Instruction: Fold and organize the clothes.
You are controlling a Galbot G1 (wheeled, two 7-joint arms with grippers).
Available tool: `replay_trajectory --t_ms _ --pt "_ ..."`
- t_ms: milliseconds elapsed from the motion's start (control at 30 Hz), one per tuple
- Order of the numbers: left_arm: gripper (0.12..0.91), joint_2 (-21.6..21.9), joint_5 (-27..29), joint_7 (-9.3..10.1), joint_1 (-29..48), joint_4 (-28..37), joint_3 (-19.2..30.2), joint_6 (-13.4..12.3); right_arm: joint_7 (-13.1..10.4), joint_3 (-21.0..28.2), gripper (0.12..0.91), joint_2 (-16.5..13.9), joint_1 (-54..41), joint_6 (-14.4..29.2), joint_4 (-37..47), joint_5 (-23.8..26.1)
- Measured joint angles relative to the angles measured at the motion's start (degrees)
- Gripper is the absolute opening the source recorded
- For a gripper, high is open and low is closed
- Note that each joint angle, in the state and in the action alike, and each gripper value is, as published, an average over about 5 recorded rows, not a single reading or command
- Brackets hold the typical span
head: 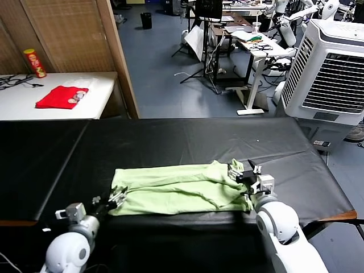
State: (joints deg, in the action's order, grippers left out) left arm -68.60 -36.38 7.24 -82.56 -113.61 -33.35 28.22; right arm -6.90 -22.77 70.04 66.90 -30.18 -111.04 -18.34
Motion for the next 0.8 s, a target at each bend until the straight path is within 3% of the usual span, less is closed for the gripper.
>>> replay_trajectory --t_ms 200,300,500,633,800 --pt "0.299 -1.3 2.1 0.11 0.1 0.7 0.3 -0.6 0.3 0.1 0.798 0.4 0.5 0.4 -0.6 0.9" --pt "0.168 -1.4 3.6 0.04 0.2 0.8 0.3 -1.0 0.4 0.1 0.798 0.5 0.6 0.6 -0.8 1.8" --pt "0.161 1.0 11.5 -1.06 0.7 1.2 -1.3 -3.5 0.3 -0.7 0.798 0.8 1.2 0.7 -1.9 2.0" --pt "0.156 6.0 15.8 -1.39 0.2 2.4 -4.2 -4.3 0.3 -0.9 0.798 1.3 1.7 0.8 -2.3 2.1" --pt "0.156 12.6 16.6 -0.78 -0.5 1.9 -7.3 -3.9 0.3 -0.8 0.798 2.2 2.3 0.8 -2.4 3.3"
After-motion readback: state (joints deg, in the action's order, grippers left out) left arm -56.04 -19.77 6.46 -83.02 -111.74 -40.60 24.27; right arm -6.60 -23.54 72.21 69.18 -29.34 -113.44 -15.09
